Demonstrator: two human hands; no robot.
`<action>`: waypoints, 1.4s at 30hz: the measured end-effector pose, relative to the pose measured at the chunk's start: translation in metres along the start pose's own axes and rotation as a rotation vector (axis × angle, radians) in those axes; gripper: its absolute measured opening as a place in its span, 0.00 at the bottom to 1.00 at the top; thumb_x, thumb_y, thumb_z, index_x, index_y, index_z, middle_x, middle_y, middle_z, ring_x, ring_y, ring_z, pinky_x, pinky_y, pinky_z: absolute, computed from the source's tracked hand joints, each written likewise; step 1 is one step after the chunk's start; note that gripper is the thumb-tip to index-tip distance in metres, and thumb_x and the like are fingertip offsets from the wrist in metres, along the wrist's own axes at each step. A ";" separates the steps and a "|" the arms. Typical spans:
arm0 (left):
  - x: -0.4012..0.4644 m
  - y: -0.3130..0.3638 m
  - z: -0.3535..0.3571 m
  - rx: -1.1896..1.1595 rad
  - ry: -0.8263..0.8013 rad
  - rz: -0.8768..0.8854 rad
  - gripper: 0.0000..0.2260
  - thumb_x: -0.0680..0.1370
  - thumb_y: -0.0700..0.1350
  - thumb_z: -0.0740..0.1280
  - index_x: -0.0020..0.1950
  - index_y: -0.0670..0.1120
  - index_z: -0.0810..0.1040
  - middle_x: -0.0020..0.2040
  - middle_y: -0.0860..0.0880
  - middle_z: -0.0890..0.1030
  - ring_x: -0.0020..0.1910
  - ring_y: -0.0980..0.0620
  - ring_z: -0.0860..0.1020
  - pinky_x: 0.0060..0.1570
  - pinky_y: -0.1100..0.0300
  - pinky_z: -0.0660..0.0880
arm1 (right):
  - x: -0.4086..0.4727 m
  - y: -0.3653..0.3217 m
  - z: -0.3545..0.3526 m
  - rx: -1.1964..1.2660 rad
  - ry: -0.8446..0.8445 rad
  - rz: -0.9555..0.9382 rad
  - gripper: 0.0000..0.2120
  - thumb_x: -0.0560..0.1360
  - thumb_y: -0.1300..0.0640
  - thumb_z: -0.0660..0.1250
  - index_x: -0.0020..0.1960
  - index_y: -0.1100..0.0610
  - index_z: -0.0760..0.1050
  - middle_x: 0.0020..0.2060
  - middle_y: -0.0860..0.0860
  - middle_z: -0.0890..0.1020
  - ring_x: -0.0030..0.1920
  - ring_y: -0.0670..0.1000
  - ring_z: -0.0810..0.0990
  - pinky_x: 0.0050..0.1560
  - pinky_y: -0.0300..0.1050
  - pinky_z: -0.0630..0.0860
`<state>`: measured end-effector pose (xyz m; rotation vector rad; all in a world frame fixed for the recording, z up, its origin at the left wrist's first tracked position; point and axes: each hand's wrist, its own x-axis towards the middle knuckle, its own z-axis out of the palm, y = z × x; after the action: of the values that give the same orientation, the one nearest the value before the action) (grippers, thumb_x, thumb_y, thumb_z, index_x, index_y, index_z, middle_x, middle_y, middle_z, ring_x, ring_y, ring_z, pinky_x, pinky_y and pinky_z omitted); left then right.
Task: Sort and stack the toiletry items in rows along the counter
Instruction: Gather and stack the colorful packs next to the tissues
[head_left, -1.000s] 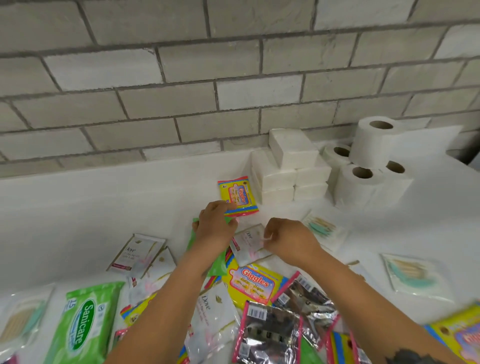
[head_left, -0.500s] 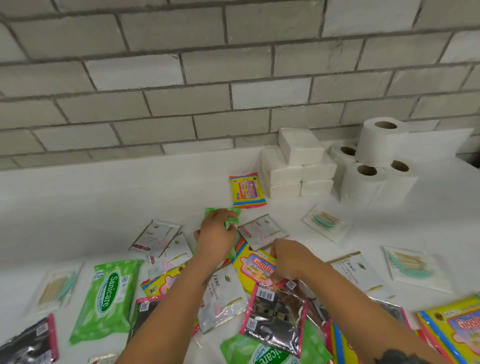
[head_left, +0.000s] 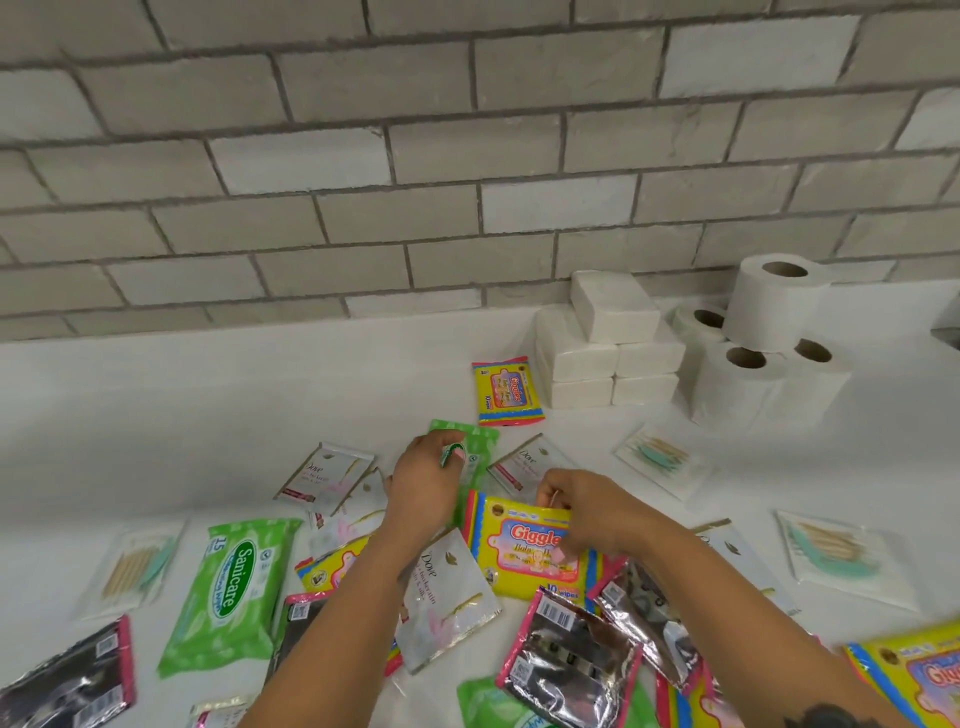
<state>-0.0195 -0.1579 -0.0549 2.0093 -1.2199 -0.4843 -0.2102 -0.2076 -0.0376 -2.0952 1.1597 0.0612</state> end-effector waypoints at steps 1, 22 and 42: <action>0.000 -0.001 -0.001 -0.034 0.008 -0.010 0.13 0.79 0.42 0.60 0.62 0.48 0.76 0.61 0.46 0.77 0.60 0.47 0.75 0.60 0.53 0.71 | 0.001 0.000 -0.003 -0.007 0.016 -0.002 0.22 0.62 0.65 0.77 0.44 0.48 0.69 0.46 0.48 0.76 0.48 0.50 0.76 0.45 0.42 0.75; 0.041 0.009 0.019 -0.588 -0.161 -0.188 0.17 0.72 0.47 0.73 0.55 0.45 0.72 0.51 0.44 0.83 0.47 0.46 0.83 0.49 0.43 0.80 | 0.067 -0.016 -0.017 0.948 0.378 0.018 0.24 0.62 0.68 0.77 0.49 0.53 0.68 0.47 0.58 0.82 0.41 0.56 0.82 0.42 0.49 0.79; 0.173 0.013 0.052 -0.071 -0.255 -0.142 0.13 0.74 0.47 0.70 0.54 0.41 0.78 0.50 0.43 0.83 0.46 0.48 0.80 0.38 0.59 0.75 | 0.137 -0.002 -0.006 -0.633 0.783 -0.242 0.20 0.46 0.63 0.77 0.37 0.51 0.81 0.28 0.48 0.80 0.31 0.51 0.77 0.27 0.40 0.68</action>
<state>0.0226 -0.3336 -0.0710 2.0271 -1.1948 -0.8641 -0.1293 -0.3086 -0.0823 -2.9434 1.4293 -0.6359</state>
